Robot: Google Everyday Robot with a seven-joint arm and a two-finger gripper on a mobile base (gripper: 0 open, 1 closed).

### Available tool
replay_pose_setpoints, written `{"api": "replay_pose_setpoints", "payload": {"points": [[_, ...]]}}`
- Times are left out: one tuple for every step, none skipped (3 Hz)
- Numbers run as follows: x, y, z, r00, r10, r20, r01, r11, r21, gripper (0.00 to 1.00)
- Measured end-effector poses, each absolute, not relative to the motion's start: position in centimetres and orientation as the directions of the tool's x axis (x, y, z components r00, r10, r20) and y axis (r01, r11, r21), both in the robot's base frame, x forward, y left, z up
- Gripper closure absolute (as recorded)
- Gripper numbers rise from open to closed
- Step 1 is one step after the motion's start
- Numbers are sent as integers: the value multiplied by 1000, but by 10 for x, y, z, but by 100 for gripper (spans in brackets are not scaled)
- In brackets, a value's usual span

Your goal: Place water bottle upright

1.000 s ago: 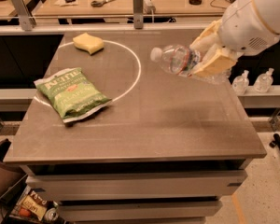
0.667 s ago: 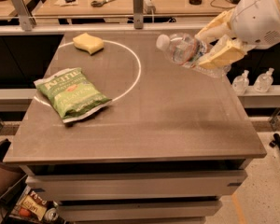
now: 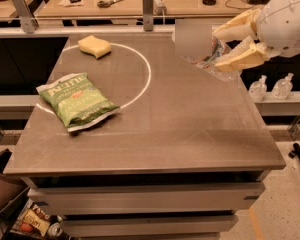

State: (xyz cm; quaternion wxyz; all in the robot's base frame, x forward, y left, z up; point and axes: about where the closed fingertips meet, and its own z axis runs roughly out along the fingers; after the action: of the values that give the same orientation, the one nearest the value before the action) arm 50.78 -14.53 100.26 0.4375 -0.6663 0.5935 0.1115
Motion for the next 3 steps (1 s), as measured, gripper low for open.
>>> {"api": "replay_pose_setpoints", "payload": {"points": [[508,-145,1002,271,-695,-666,-889,86,-451,100],[504,-141,1003,270,-640,-719,-904,89,-419,100],[492,-128,1006,274,-547,-791,-916,101,-388,100]]}}
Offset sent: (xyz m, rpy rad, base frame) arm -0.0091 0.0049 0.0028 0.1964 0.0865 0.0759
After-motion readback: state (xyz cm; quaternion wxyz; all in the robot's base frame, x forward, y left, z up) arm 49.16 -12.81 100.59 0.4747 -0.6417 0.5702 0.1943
